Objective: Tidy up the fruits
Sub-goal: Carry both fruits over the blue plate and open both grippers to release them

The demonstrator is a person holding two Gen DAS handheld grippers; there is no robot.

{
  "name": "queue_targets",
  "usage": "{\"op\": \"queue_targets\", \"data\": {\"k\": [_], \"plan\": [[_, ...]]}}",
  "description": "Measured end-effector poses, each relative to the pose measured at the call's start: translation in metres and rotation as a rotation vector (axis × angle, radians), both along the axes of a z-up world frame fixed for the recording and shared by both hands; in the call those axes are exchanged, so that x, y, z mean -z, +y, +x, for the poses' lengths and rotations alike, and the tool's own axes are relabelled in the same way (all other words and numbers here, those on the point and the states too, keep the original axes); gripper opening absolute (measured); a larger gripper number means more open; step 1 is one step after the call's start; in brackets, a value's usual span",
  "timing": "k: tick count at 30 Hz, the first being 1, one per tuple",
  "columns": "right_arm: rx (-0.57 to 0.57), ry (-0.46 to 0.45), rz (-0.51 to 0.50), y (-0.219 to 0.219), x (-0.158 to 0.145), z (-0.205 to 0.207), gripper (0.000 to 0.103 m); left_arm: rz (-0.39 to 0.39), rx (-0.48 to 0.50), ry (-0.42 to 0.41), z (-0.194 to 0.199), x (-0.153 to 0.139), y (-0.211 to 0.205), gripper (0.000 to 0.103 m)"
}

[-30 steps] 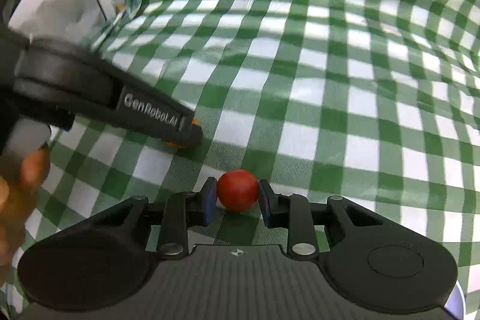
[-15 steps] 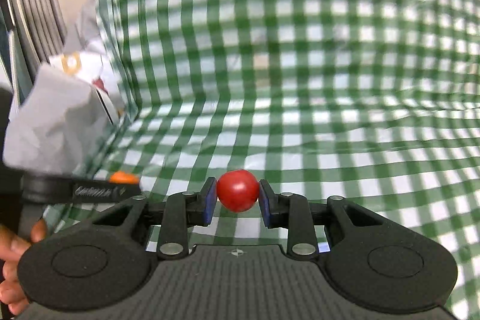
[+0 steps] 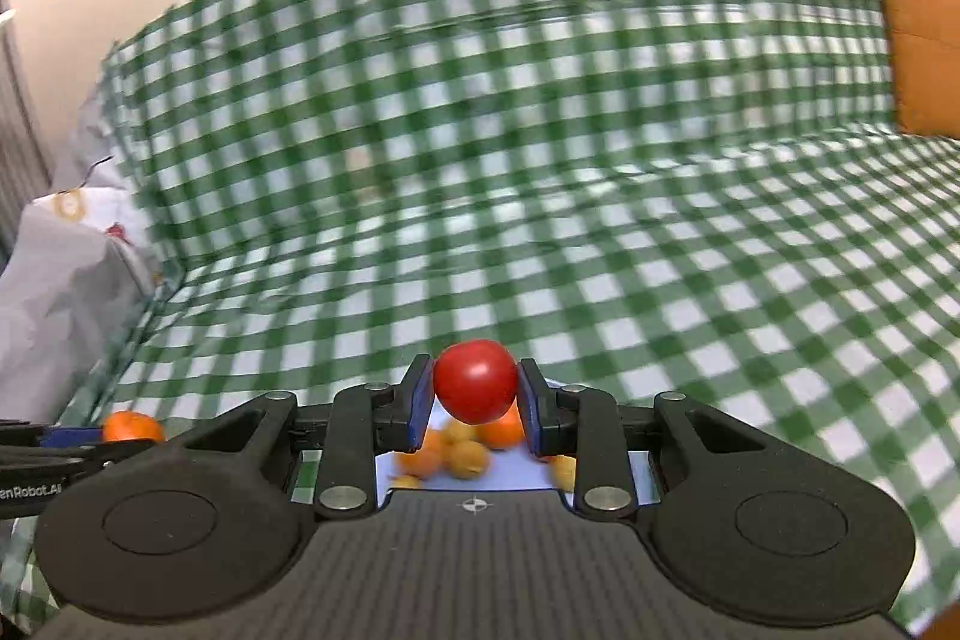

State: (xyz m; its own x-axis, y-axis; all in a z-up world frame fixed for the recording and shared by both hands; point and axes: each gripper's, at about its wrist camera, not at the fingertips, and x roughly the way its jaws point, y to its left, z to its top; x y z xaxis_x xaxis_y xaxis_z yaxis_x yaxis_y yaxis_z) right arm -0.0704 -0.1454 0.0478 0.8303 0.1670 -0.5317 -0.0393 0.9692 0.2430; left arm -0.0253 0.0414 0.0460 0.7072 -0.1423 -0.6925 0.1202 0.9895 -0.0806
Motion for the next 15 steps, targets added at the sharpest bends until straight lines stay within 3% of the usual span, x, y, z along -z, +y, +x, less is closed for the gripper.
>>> {"op": "queue_targets", "data": {"k": [3, 6, 10, 15], "plan": [[0.016, -0.024, 0.001, -0.019, -0.01, -0.013, 0.031, -0.032, 0.009, 0.014, 0.004, 0.004, -0.005, 0.039], [0.022, -0.029, 0.027, -0.034, 0.004, -0.021, 0.031, -0.016, 0.046, 0.011, 0.007, 0.007, -0.019, 0.039], [0.008, 0.0, -0.039, -0.033, 0.018, -0.009, 0.031, -0.007, 0.092, 0.011, 0.012, 0.015, -0.037, 0.039], [-0.02, 0.016, -0.034, -0.037, 0.023, -0.001, 0.031, 0.02, 0.137, 0.008, 0.017, 0.024, -0.06, 0.039]]}}
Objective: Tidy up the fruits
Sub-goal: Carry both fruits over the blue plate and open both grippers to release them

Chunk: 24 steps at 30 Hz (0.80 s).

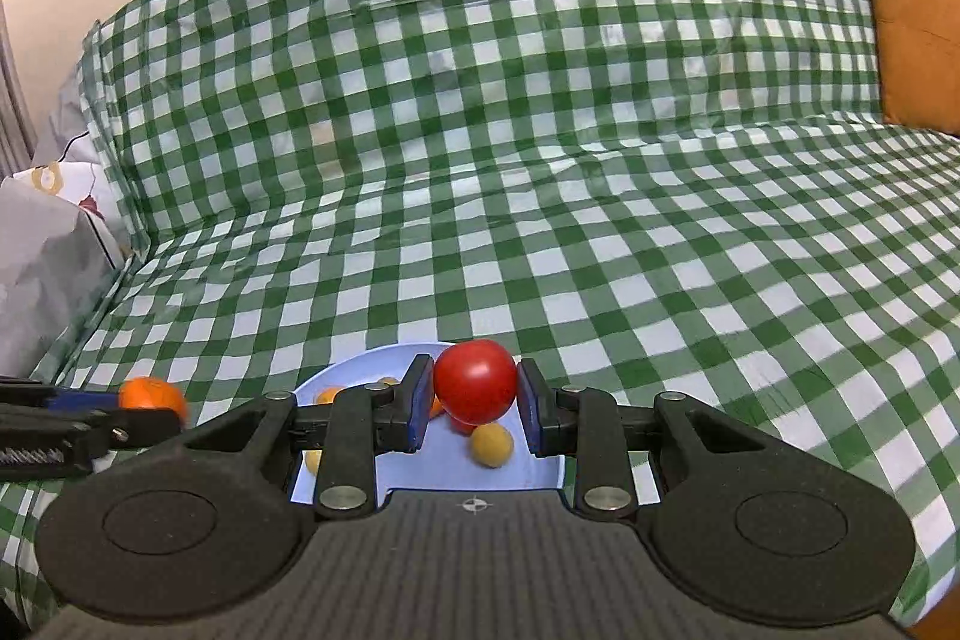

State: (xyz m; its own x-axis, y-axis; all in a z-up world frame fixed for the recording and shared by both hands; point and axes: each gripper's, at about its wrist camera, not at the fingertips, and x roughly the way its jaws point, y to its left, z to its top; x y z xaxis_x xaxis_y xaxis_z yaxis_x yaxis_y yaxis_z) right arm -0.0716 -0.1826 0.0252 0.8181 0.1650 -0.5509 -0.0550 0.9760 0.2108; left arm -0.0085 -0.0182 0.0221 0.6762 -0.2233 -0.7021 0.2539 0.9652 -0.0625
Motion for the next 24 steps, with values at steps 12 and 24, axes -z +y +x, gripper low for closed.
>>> {"op": "queue_targets", "data": {"k": [12, 24], "plan": [[-0.088, 0.024, -0.084, 0.011, 0.005, 0.018, 0.031, 0.049, 0.094, -0.054, 0.0, 0.01, -0.027, 0.039], [-0.109, 0.037, -0.094, 0.014, 0.005, 0.022, 0.031, 0.041, 0.097, -0.058, 0.001, 0.011, -0.029, 0.039]]}}
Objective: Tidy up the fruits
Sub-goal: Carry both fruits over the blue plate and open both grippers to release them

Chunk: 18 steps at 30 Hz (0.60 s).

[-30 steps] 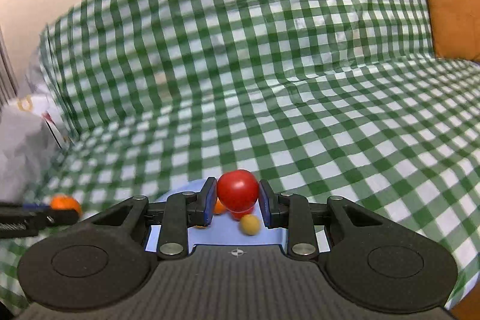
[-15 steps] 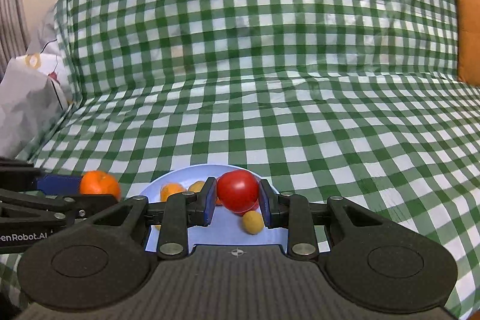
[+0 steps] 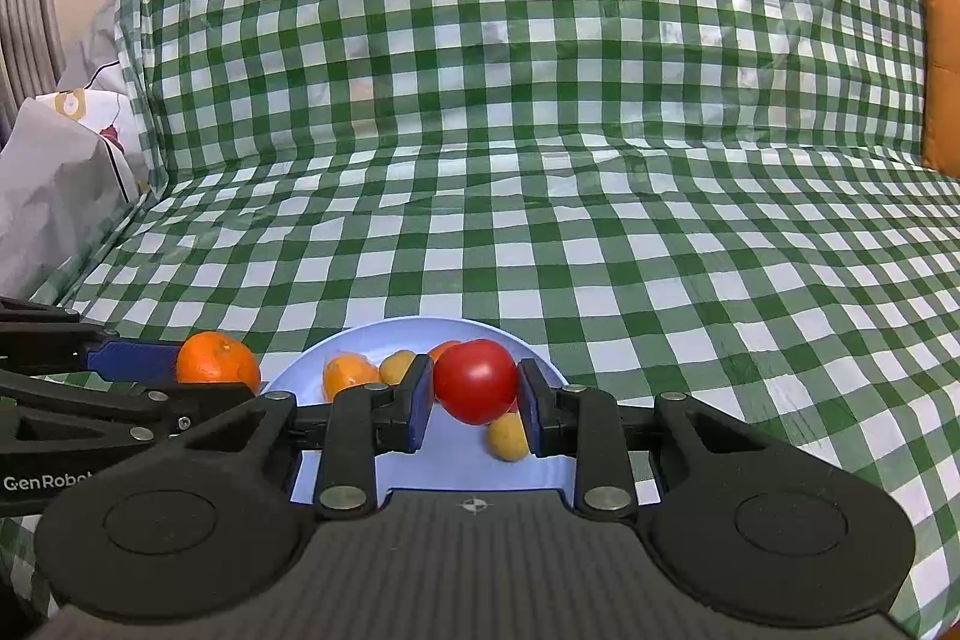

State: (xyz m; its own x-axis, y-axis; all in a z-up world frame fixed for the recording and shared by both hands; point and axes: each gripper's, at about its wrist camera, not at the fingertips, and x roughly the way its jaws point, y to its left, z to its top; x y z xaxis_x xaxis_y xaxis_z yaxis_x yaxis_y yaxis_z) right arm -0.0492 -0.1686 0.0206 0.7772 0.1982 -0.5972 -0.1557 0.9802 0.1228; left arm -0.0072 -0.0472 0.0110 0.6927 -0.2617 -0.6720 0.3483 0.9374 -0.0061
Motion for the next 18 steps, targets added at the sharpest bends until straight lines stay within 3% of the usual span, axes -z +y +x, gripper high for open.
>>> {"op": "queue_targets", "data": {"k": [8, 10, 12, 16, 18], "plan": [[-0.008, 0.004, -0.006, 0.001, -0.001, 0.0, 0.032, -0.019, 0.013, 0.003, -0.001, 0.0, -0.002, 0.041], [0.007, 0.0, -0.009, 0.002, -0.003, 0.0, 0.046, -0.031, 0.005, 0.006, -0.001, 0.0, -0.001, 0.051], [0.034, -0.011, -0.011, -0.001, -0.005, -0.002, 0.075, -0.047, -0.005, -0.005, -0.002, -0.003, 0.001, 0.055], [0.061, -0.029, 0.002, -0.004, -0.01, -0.006, 0.084, -0.072, -0.022, -0.021, -0.004, -0.007, 0.007, 0.059], [0.076, -0.035, 0.0, -0.006, -0.011, -0.007, 0.094, -0.079, -0.033, -0.033, -0.006, -0.01, 0.01, 0.063]]}}
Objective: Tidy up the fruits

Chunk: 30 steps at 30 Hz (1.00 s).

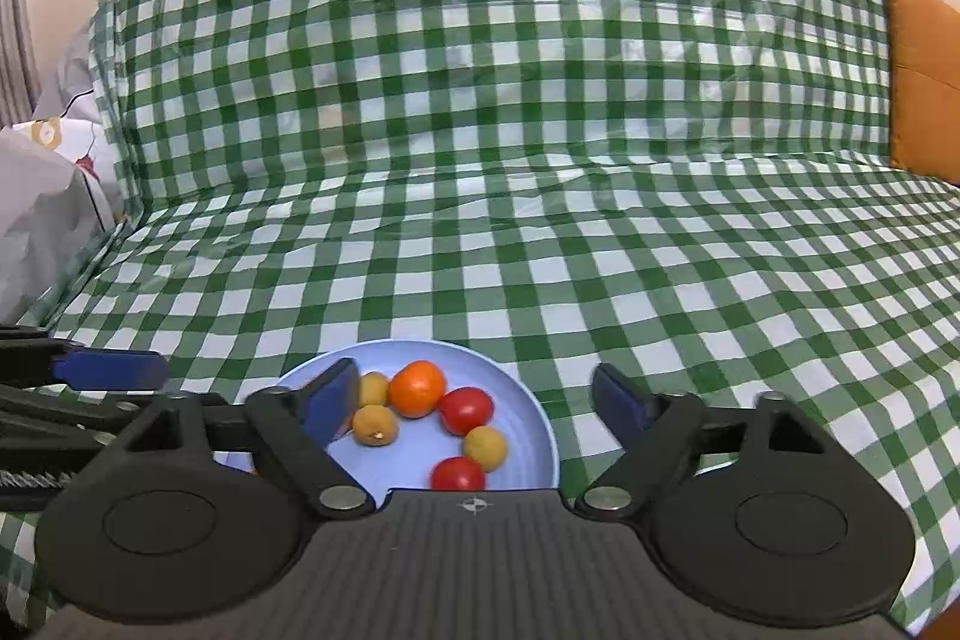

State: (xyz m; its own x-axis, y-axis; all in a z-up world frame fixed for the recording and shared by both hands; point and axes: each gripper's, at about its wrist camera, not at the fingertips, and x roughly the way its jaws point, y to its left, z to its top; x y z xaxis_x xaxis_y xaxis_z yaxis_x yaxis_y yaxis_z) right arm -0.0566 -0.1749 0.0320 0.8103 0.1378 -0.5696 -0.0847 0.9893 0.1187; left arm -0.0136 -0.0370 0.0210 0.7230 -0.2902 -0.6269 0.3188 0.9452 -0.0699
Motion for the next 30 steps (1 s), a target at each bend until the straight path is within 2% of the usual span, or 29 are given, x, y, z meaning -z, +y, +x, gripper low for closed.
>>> {"op": "queue_targets", "data": {"k": [2, 5, 8, 12, 15, 17, 20, 23, 30], "plan": [[0.018, -0.014, 0.002, -0.004, -0.003, -0.003, 0.098, 0.004, -0.015, -0.022, -0.004, -0.003, 0.003, 0.072], [0.064, -0.028, 0.018, -0.012, -0.009, -0.009, 0.102, 0.031, -0.042, -0.079, -0.015, -0.009, 0.007, 0.079], [0.133, -0.013, 0.048, -0.023, -0.017, -0.015, 0.102, 0.042, -0.09, -0.114, -0.026, -0.015, 0.014, 0.081], [0.186, 0.014, 0.073, -0.033, -0.024, -0.03, 0.102, 0.016, -0.16, -0.074, -0.039, -0.018, 0.022, 0.085], [0.209, 0.089, 0.036, -0.029, -0.022, -0.036, 0.102, 0.022, -0.18, -0.042, -0.053, -0.017, 0.02, 0.087], [0.196, 0.13, 0.021, -0.023, -0.019, -0.043, 0.102, 0.03, -0.19, 0.002, -0.059, -0.012, 0.019, 0.103], [0.164, 0.156, 0.027, -0.015, -0.013, -0.051, 0.102, 0.059, -0.19, 0.049, -0.065, -0.005, 0.015, 0.103], [0.146, 0.172, 0.012, -0.007, -0.008, -0.054, 0.102, 0.098, -0.185, 0.046, -0.065, -0.002, 0.014, 0.103], [0.123, 0.189, -0.012, 0.006, -0.003, -0.047, 0.102, 0.086, -0.192, 0.106, -0.054, 0.008, 0.016, 0.103]]}}
